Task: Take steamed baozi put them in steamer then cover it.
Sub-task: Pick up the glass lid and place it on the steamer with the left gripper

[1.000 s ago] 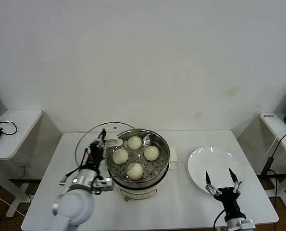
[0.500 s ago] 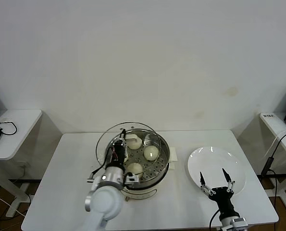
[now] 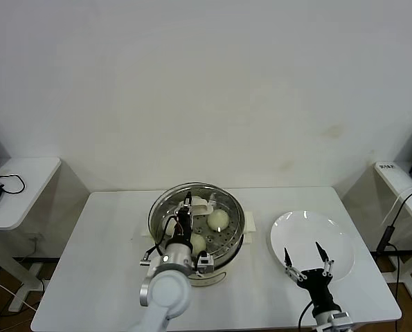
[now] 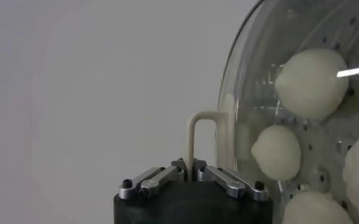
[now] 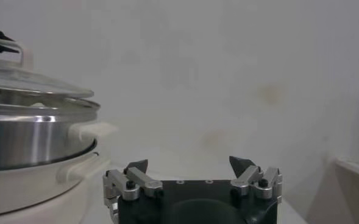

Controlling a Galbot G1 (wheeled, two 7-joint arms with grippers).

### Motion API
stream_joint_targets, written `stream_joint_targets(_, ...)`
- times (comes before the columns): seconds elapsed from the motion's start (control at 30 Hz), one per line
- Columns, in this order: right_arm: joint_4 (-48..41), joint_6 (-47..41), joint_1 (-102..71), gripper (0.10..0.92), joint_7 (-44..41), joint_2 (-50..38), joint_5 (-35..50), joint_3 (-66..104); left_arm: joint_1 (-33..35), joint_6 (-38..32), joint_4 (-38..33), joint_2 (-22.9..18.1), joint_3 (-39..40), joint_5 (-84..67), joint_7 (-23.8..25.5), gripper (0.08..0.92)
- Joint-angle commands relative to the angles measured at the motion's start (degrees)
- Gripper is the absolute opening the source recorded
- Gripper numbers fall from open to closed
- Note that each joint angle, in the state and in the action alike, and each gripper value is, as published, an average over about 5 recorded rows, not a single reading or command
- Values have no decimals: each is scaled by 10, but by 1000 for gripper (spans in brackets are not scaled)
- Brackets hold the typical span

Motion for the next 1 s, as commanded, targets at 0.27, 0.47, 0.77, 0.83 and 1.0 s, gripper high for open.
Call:
stream_joint_targets(0.27, 1, 1, -3, 823, -1, 2, -3, -5, 12, -6, 12, -18, 6, 27, 0, 144)
stream_joint_targets(0.47, 1, 3, -5, 823, -2, 1, -2, -4, 8, -10, 23, -19, 0, 24, -3, 144)
stream_joint_targets(0.77, 1, 2, -5, 823, -3, 0, -1, -4, 17, -14, -1, -15, 0, 4, -9, 209)
stream_joint_targets(0.83, 1, 1, -4, 823, -3, 0, -2, -6, 24, -16, -16, -11, 3, 2, -9, 269)
stream_joint_targets(1.0, 1, 1, -5, 823, -3, 1, -3, -7, 53, -24, -70, 14, 10, -14, -12, 408)
